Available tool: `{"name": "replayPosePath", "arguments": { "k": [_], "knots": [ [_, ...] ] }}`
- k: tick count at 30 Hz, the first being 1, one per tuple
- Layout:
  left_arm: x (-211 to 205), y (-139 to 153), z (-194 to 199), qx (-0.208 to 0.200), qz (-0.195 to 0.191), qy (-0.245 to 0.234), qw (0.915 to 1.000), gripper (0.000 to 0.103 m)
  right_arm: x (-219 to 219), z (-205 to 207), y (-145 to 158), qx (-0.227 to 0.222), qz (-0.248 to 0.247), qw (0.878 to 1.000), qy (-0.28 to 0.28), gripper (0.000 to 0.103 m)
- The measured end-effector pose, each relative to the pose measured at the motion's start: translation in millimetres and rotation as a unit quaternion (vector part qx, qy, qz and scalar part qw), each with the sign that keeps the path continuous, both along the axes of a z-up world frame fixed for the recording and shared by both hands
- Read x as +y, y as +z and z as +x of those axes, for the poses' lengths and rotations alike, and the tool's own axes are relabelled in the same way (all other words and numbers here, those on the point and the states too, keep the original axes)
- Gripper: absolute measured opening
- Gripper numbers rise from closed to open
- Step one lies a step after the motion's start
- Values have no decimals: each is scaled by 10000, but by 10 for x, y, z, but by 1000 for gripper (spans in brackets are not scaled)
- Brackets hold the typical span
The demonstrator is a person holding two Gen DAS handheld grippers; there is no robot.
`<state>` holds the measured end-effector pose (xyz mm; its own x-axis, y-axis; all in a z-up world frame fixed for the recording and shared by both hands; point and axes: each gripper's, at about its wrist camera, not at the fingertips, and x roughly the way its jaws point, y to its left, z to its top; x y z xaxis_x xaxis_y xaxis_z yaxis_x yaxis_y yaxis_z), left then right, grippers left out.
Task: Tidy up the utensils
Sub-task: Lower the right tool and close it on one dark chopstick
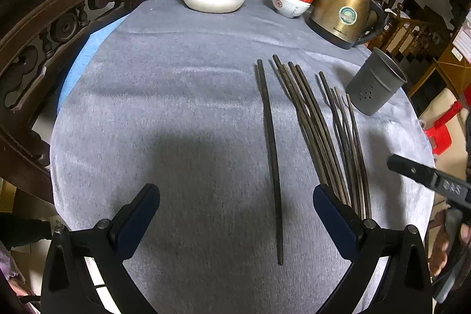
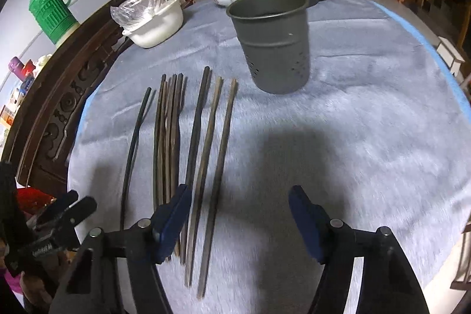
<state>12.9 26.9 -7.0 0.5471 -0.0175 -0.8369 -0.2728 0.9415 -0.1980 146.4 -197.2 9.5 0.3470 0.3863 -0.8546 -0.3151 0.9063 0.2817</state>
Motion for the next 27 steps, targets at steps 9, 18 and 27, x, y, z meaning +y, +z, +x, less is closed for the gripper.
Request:
{"name": "replayPosePath", "arguments": {
  "k": [9,18,27],
  "knots": [
    [106,-11,80,174,53,66,9998,103,242,549,-266,933,173,9955,-27,38],
    [149,-78,343,555,109,35,9984,103,465,751,-314,1113,-140,9936,136,9],
    [89,-83,965,1274,114,-121,9917,101,466,747,-340,1056,-348,9919,610,8]
  ]
}}
